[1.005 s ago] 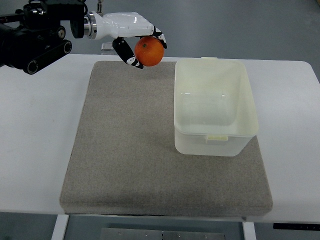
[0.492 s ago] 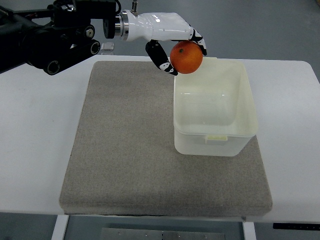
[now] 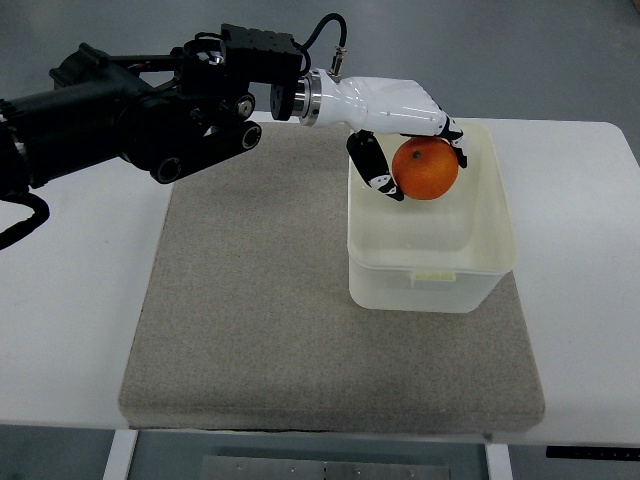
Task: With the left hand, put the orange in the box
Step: 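Lift the orange with the left hand and carry it over the box, then open the left hand fingers to drop the orange into the box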
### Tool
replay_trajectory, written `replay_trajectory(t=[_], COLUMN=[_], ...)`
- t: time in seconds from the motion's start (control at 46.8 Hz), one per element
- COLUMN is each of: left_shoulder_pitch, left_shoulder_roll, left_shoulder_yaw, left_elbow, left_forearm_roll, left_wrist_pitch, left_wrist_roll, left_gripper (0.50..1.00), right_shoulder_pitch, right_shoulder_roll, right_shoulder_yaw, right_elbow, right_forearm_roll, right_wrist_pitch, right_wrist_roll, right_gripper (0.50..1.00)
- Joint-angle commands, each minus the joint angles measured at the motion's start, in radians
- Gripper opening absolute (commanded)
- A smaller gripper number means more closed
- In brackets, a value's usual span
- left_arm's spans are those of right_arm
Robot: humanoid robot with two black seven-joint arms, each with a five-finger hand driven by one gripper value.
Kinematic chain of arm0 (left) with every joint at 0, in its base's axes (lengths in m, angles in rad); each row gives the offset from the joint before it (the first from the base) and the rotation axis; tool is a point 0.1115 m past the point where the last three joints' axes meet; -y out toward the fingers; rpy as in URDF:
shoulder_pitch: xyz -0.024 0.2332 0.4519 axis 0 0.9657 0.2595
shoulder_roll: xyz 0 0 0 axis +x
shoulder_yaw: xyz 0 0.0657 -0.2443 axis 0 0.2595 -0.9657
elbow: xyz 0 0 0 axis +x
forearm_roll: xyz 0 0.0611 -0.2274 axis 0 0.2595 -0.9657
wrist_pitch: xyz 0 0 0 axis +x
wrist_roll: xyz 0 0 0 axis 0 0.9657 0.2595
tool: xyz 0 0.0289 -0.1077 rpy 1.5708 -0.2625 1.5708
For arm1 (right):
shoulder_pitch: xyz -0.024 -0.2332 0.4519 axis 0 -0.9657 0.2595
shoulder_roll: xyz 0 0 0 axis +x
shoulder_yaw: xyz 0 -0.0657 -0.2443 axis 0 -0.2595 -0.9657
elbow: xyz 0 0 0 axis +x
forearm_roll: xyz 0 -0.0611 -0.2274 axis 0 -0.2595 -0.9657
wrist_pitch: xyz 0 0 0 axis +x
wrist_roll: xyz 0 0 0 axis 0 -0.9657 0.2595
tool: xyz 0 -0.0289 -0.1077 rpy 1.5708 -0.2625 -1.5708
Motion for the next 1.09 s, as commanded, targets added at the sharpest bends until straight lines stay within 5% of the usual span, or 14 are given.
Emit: replay_trajectory(t=[0.0,0.834,0.919,1.005,1.069], left_shoulder_pitch=[0.018,0.053,0.053,0.056,0.068], left_shoulder_roll=[-0.019,-0.022,-0.024,-0.024,-0.025], left_shoulder_yaw=[0.003,0.003,0.003,0.003,0.002], left_elbow=[0.013,0.014,0.014,0.013,0.014], left_forearm_roll=[0.001,-0.005,-0.011,-0.016,-0.017], left_wrist_pitch=[0.000,0.002,0.002,0.002,0.002], left_wrist_roll=[0.000,0.000,0.000,0.000,0.000], left_gripper=[0.500,0.500,0.576,0.784,0.825], right_shoulder_pitch=[0.000,0.000,0.000,0.000,0.000], right_shoulder_roll=[0.000,0.000,0.000,0.000,0.000], right_shoulder_yaw=[0.000,0.000,0.000,0.000,0.000], right_elbow=[0.000,0.000,0.000,0.000,0.000], right_forearm_roll=[0.000,0.000,0.000,0.000,0.000], right_wrist_pitch=[0.000,0.000,0.000,0.000,0.000], right_wrist_roll=[0.000,0.000,0.000,0.000,0.000], right_gripper=[0.926,0.926,0.926,0.926,0.926])
